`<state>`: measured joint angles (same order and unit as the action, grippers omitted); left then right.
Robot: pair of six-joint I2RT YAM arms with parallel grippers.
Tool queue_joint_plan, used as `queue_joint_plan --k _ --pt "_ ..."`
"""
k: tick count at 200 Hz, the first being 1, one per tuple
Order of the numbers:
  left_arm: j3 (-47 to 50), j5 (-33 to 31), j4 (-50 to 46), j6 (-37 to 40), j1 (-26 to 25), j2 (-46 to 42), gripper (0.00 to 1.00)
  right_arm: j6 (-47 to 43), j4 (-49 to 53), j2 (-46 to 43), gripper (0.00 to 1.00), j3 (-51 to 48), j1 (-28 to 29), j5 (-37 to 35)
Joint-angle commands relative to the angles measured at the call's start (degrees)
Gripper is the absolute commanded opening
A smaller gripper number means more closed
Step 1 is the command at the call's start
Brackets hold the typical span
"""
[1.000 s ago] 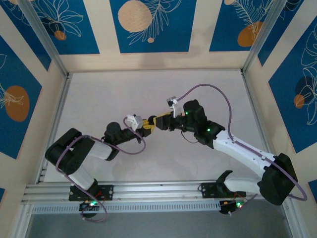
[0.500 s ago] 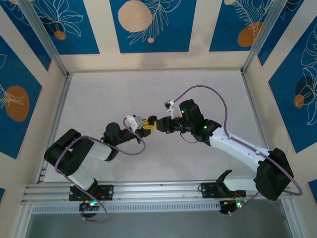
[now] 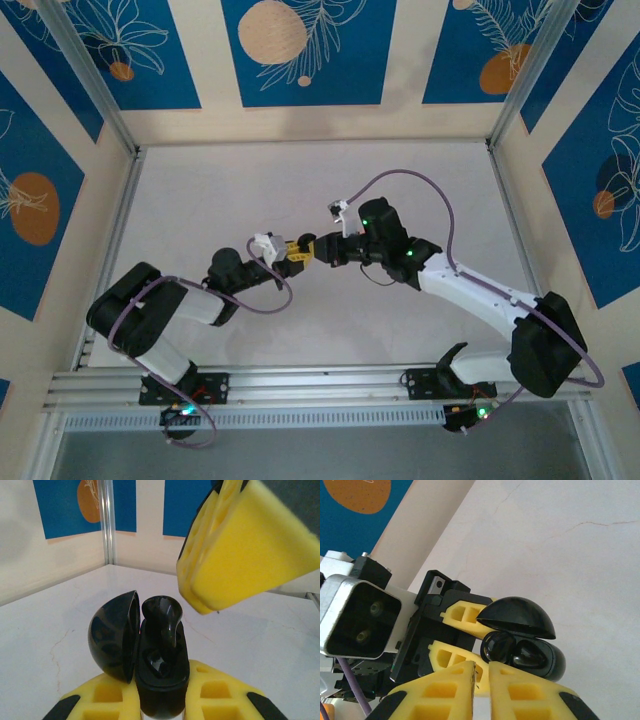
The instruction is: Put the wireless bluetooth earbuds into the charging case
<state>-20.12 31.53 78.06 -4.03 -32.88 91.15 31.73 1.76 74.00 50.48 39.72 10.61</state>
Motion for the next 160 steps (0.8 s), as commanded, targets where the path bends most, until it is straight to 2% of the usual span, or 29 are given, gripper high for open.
queue_joint_plan --k 1,160 --pt "0.3 1.4 2.4 0.3 -0.3 -1.3 0.12 0.3 -0.7 0.6 0.15 1.7 -0.3 1.3" --pt "-0.3 1.9 -0.2 1.5 -0.3 -2.7 0.11 0.3 0.0 2.7 0.14 2.6 -0.9 -0.2"
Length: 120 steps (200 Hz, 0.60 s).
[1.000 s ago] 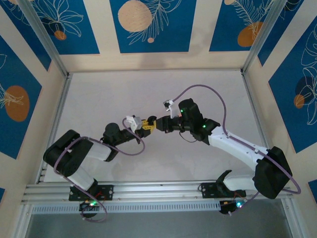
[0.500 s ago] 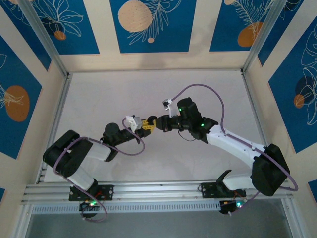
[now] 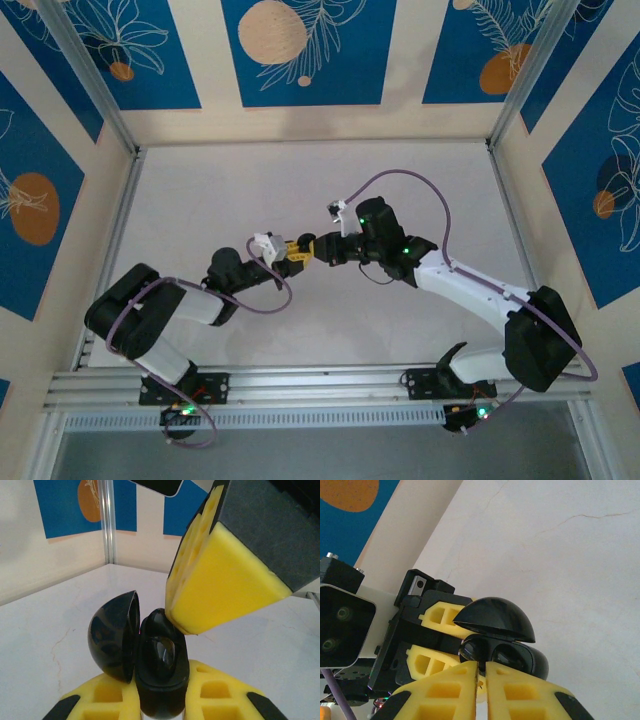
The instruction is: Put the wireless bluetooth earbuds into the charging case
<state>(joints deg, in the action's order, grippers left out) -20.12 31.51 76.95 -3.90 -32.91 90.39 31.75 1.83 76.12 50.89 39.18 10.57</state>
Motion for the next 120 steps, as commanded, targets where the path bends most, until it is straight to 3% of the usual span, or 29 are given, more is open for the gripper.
queue_joint_plan --k 1,72,120 --pt "-0.3 1.9 0.9 1.4 -0.3 -1.9 0.11 0.2 0.0 0.6 0.15 2.2 -0.3 -0.2" --pt "-0.2 2.7 -2.3 4.4 -0.3 -2.0 0.11 -2.3 4.3 -4.9 0.26 2.7 -0.9 0.3" --pt "-0.8 8.3 -2.2 2.6 -0.3 -2.1 0.11 -8.3 8.7 -8.5 0.32 2.2 -3.2 0.8"
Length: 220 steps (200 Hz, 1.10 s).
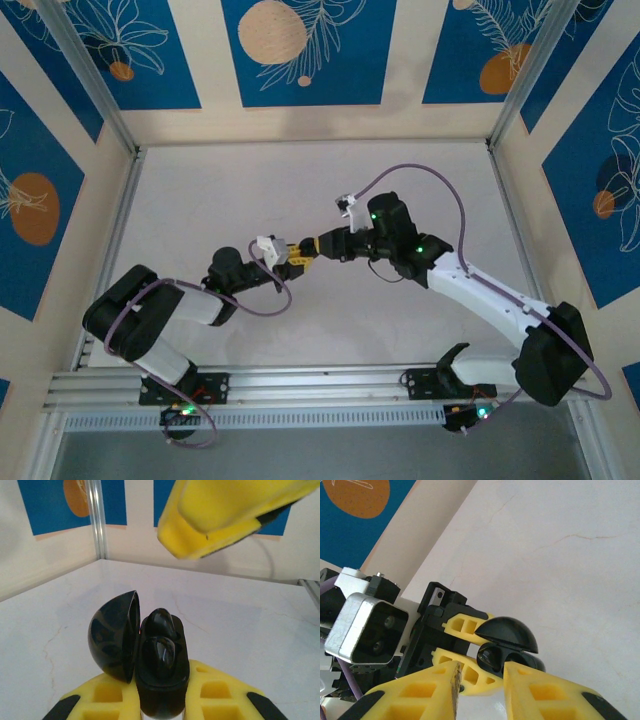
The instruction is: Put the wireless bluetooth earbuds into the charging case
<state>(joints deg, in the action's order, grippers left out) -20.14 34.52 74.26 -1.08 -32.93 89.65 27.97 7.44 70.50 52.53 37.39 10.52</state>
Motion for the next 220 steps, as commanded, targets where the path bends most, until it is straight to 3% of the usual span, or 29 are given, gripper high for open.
queue_joint_plan --k 1,37,71,99,176,220 --pt "-0.8 5.5 0.5 -0.3 -0.2 -1.4 0.11 -4.6 3.1 -3.0 0.32 0.5 -1.5 0.9" --pt "-1.7 10.2 -2.4 -0.7 -0.3 -2.3 0.12 -8.5 3.4 -6.7 0.34 -0.8 -4.5 7.6" --pt "-2.6 13.3 0.3 -3.3 -0.3 -1.7 0.12 -13.0 7.2 -7.5 0.39 -0.2 -5.3 10.2" --pt "-3.0 13.8 1.8 -5.0 -0.4 -1.6 0.11 -14.8 7.5 -7.0 0.43 -0.4 -7.7 17.0" --pt "-3.7 14.9 3.1 -6.8 -1.6 -1.5 0.12 -15.5 5.9 0.8 0.50 1.9 -9.6 28.5" --pt "-4.0 14.9 3.0 -7.0 -1.8 -1.6 0.12 -14.7 3.5 4.7 0.52 2.3 -9.4 31.0"
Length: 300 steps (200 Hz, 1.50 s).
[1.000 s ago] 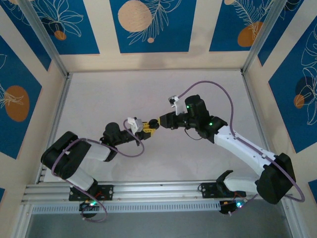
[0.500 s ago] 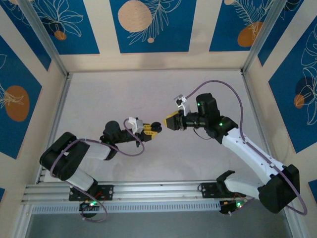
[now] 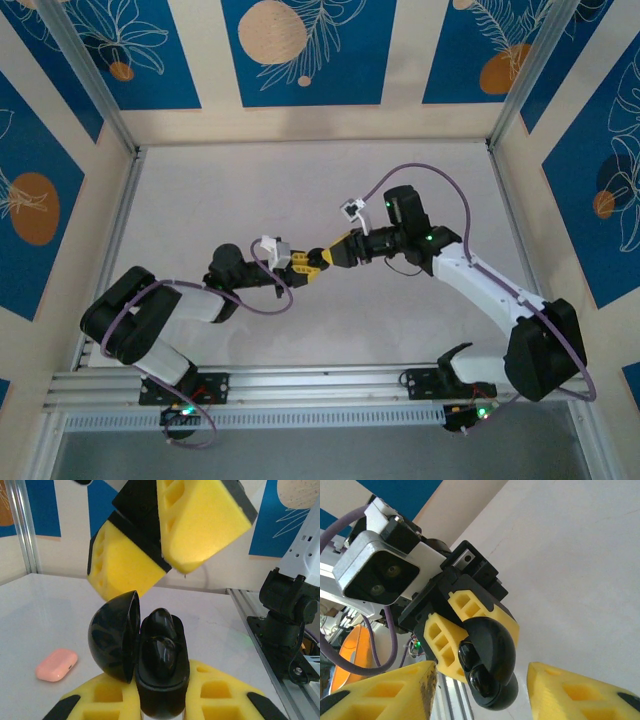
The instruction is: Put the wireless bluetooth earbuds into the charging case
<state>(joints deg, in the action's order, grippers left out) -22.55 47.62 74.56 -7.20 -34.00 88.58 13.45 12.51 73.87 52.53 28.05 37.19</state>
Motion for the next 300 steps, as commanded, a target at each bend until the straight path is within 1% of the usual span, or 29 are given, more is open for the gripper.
queue_joint_plan --k 1,51,95,122,160,174,186,195,212,226,238,246,264,284,300 --pt "-1.6 1.8 2.7 -0.9 -0.7 -0.5 0.12 -0.2 -1.6 1.4 0.52 2.3 0.0 4.4" --pt "-2.1 1.8 2.4 -0.9 -0.8 -0.3 0.12 -0.9 -0.1 3.8 0.52 3.6 1.4 5.7" --pt "-2.3 1.3 1.8 -0.7 -0.8 -0.2 0.12 -1.0 -1.8 3.7 0.48 3.8 1.9 7.5" --pt "-2.0 0.7 0.8 -0.1 -0.8 -0.4 0.12 -1.7 -3.0 0.6 0.46 2.6 1.8 6.9" --pt "-2.1 0.6 0.4 0.0 -0.8 -0.5 0.12 -2.6 -5.7 -6.5 0.46 -1.7 0.5 4.9" --pt "-2.2 1.2 0.8 -0.3 -0.8 -0.6 0.12 -5.6 -3.4 -9.3 0.47 -2.6 -0.3 2.3" --pt "-2.3 1.8 1.6 -0.9 -0.8 -0.6 0.12 -9.7 -1.4 -11.9 0.50 -3.5 -0.8 -1.0" --pt "-2.3 2.3 2.5 -1.4 -0.8 -0.4 0.12 -13.8 -0.2 -13.8 0.53 -4.1 -1.0 -3.1" --pt "-2.2 3.0 3.9 -2.3 -0.8 -0.2 0.12 -22.6 1.2 -16.5 0.54 -5.5 -1.0 -5.1" --pt "-2.2 3.3 4.9 -2.8 -0.8 0.0 0.12 -29.8 1.9 -17.6 0.54 -6.8 -1.0 -4.7" --pt "-2.1 3.6 5.9 -3.3 -0.8 0.2 0.12 -38.0 2.7 -18.0 0.49 -8.1 -0.8 -1.6" --pt "-2.1 3.8 6.0 -3.3 -0.8 0.3 0.12 -41.3 2.0 -18.2 0.49 -9.1 -0.5 -1.2" --pt "-2.1 4.2 6.0 -3.3 -0.8 0.2 0.12 -43.9 -1.4 -17.7 0.51 -10.9 0.1 -1.9" --pt "-2.1 4.6 6.0 -3.3 -1.0 0.1 0.12 -43.9 -3.0 -15.4 0.51 -10.1 0.1 -2.1" --pt "-2.0 4.7 6.0 -3.3 -1.1 0.0 0.12 -43.5 -3.5 -13.0 0.50 -9.1 0.2 -0.6"
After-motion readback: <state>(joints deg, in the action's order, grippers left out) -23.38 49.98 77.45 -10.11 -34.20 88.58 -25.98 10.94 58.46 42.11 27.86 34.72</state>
